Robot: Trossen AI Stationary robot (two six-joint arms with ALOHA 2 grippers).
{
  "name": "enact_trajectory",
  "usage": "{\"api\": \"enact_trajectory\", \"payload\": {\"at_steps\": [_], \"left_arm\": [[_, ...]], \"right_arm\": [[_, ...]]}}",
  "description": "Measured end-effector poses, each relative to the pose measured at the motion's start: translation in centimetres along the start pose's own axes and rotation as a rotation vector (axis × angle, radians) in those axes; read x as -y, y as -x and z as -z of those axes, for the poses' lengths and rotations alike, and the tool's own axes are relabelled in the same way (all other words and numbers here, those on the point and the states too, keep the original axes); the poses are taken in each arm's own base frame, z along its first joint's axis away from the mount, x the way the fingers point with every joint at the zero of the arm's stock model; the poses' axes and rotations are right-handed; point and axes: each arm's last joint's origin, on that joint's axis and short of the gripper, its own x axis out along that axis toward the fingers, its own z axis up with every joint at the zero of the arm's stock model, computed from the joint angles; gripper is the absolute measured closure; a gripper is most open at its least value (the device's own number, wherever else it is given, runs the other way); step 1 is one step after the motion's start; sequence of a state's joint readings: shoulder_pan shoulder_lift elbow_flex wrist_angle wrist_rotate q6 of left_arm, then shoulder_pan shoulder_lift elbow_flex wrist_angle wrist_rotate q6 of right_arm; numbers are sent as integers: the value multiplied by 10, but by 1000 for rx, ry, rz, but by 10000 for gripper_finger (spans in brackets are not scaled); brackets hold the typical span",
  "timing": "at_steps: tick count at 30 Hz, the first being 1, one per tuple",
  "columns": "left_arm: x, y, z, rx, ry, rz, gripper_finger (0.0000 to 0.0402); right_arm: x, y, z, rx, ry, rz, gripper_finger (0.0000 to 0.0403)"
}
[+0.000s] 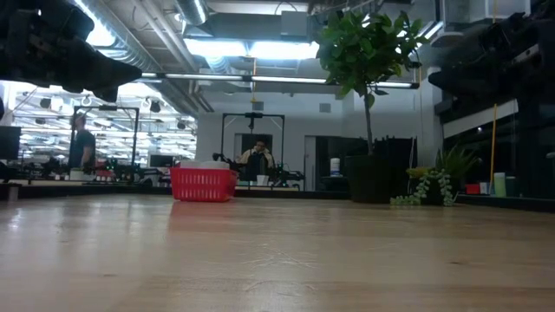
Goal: Pick and place pill bottles into a basket
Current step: Return to Home Position
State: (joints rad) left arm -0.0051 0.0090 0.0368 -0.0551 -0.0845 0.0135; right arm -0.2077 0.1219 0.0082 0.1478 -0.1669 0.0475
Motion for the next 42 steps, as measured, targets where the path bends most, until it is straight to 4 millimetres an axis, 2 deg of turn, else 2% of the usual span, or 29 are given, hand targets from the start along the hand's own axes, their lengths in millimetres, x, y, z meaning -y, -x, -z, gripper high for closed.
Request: {"api": "enact_trajectory", "payload": {"at_steps": [7, 42], "left_arm": [[-3, 0, -1, 13, 2, -108, 393], [-3, 0, -1, 13, 2, -98, 395]], "right_arm": [[0, 0, 0, 0, 1, 0, 393], [-2, 0, 0, 0, 2, -14, 393]]}}
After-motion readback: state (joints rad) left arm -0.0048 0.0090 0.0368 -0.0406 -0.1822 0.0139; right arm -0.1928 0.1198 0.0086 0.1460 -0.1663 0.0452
